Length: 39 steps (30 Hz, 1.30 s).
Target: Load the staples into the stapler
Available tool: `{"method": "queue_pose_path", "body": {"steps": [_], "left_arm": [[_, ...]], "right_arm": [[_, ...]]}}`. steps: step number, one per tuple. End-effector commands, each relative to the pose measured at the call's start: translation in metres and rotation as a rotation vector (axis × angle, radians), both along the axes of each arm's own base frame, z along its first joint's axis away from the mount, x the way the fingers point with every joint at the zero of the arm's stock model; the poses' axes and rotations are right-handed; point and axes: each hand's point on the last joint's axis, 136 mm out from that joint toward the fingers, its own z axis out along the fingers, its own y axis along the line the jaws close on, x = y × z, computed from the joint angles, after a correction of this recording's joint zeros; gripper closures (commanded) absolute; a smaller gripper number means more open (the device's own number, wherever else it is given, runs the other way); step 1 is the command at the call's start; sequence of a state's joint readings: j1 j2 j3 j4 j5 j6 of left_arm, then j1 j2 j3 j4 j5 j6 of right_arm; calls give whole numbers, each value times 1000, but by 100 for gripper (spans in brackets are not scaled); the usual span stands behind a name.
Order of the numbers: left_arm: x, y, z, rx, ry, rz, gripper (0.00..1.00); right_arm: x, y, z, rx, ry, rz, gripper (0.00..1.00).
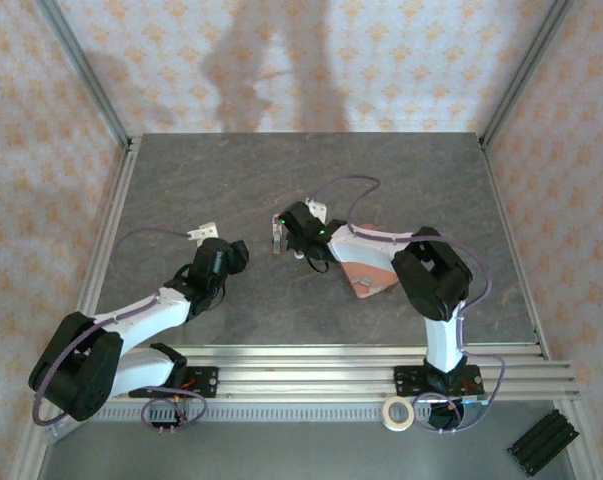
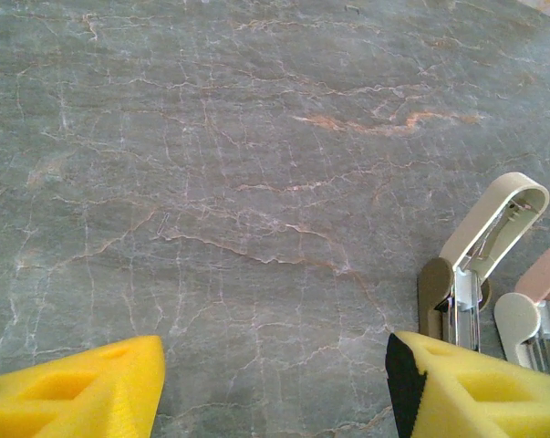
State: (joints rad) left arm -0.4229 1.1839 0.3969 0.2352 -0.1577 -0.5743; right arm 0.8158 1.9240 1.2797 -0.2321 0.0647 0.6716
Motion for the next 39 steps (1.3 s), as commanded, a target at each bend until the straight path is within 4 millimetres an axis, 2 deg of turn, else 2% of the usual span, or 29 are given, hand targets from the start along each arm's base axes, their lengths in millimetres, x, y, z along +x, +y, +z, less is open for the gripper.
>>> {"method": "queue_pose_path", "body": {"steps": [1,11,28,39], "left_arm": [[-2,5,4,7,-11,11,34],[-1,5,7,17,-12,10,34],[-3,3,6,-16,-44,0,34],[-3,6,6,-13,-56,13,34]], "right_arm": [[6,-2,27,-11,-69,-4,83],[11,-2,15,-71,-64,16,83],[11,8,30,-36,-146,75,83],[16,10,27,-65,-201,105,83]]}}
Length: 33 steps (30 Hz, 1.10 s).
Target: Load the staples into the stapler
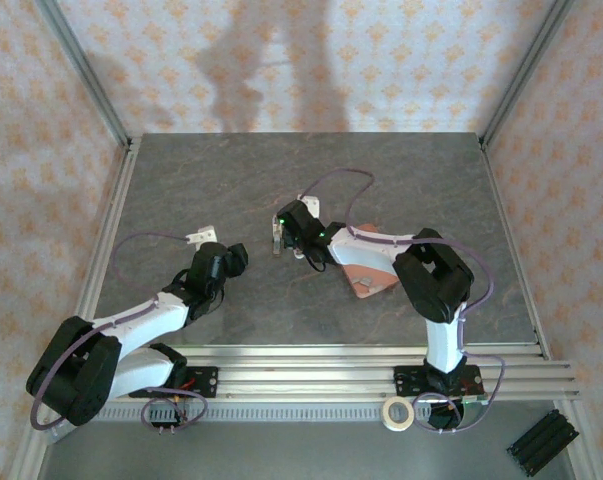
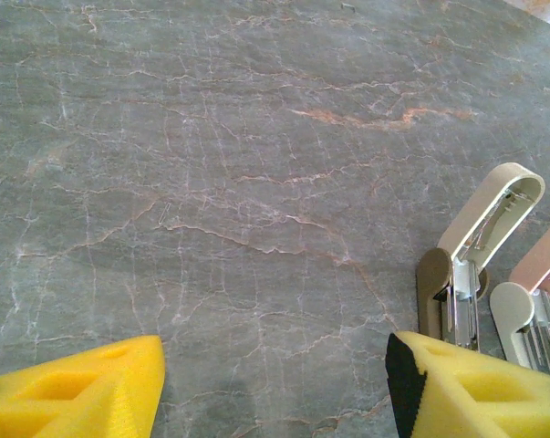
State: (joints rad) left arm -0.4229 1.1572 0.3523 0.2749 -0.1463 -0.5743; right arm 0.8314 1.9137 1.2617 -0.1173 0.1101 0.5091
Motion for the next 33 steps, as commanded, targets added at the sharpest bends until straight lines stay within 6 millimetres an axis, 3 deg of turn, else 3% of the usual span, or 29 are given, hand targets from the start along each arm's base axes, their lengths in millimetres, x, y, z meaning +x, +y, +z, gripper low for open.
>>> {"method": "queue_pose_path", "body": {"steps": [1,11,33], "left_arm": [[3,6,9,3,-38,24,34],[1,8,8,10,-33,30,34],[1,9,9,12,-33,36,34]], "right_arm": [[5,-2,10,-19,-63,-4,83],[1,-2,-8,-30,-39,-2,83],[-1,-11,-28,-88,-21,-19,83]]}}
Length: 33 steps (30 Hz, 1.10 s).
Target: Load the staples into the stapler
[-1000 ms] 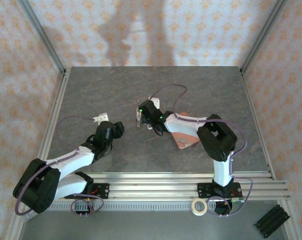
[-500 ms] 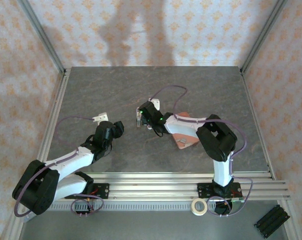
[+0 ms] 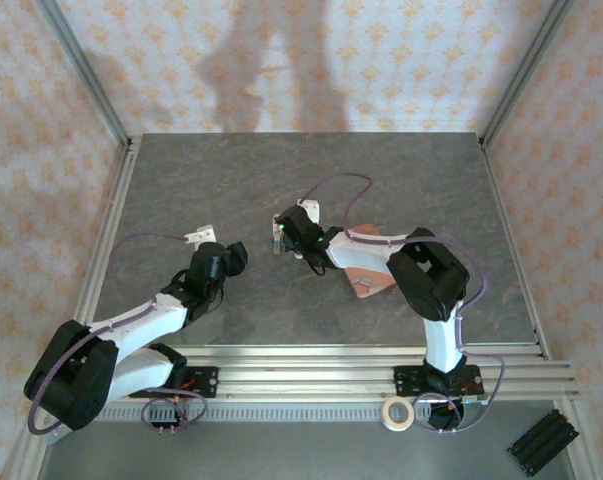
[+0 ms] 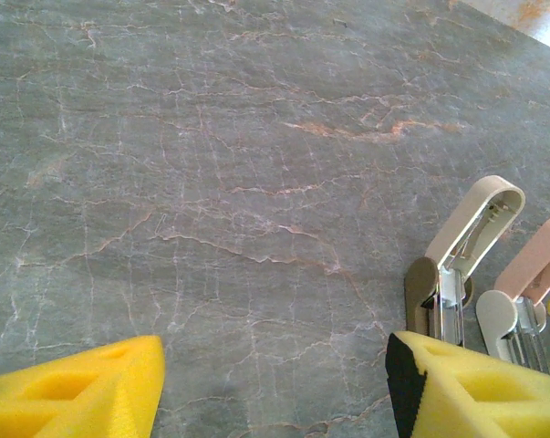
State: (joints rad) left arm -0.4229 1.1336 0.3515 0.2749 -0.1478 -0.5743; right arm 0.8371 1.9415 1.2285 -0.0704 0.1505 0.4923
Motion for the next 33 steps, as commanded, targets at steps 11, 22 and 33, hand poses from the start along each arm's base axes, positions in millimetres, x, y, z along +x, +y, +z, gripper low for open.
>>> {"method": "queue_pose_path", "body": {"steps": [11,22,33], "left_arm": [[1,9,3,20,-12,36,34],[1,9,2,24,-11,36,34],[1,8,2,20,-13,32,34]], "right_arm": [[-1,-7,-17,-56,3,-23,83],[-1,-4,-10,-28,-3,-21,83],[-3,1,23,31,-49,-31,83]]}}
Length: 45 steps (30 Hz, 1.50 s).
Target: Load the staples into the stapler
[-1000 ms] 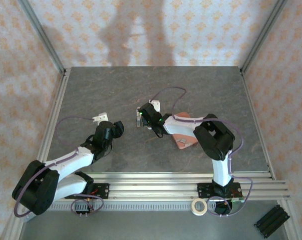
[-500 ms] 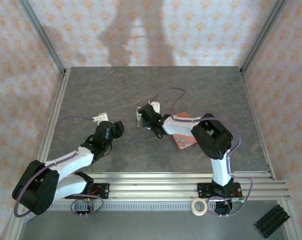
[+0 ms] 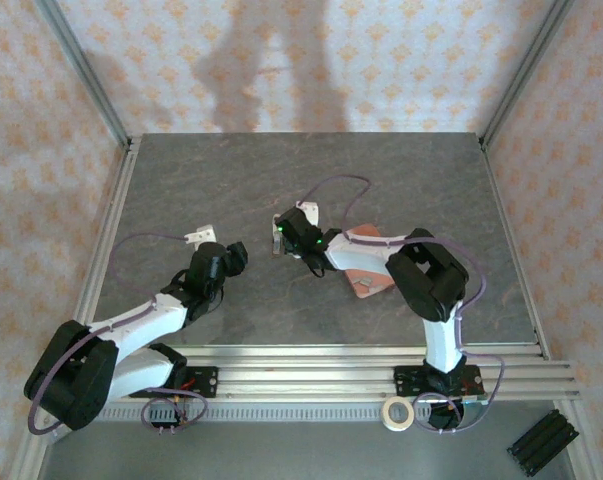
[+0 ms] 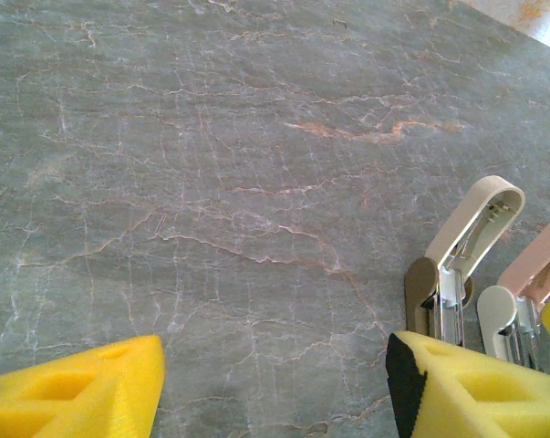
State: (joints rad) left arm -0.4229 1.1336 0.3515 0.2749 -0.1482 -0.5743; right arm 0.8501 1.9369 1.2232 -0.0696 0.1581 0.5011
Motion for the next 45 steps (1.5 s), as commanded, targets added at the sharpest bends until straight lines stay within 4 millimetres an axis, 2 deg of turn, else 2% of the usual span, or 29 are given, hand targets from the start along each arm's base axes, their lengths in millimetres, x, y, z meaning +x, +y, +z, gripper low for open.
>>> {"method": "queue_pose_path", "body": {"steps": [1,32,41,45], "left_arm": [[1,8,2,21,-15,33,34],[4,8,6,32,-21,28,34],[3,8,4,35,-17,28,34],[3,8,4,37,-17,28,34]], "right_arm": [[1,-1,23,34,-47,-31,83],[4,-1,-8,-37,4,-44,83],[3,-7,-3,-52,-8,-53,83],[4,-4,11,-19,-36,-42,83]]}}
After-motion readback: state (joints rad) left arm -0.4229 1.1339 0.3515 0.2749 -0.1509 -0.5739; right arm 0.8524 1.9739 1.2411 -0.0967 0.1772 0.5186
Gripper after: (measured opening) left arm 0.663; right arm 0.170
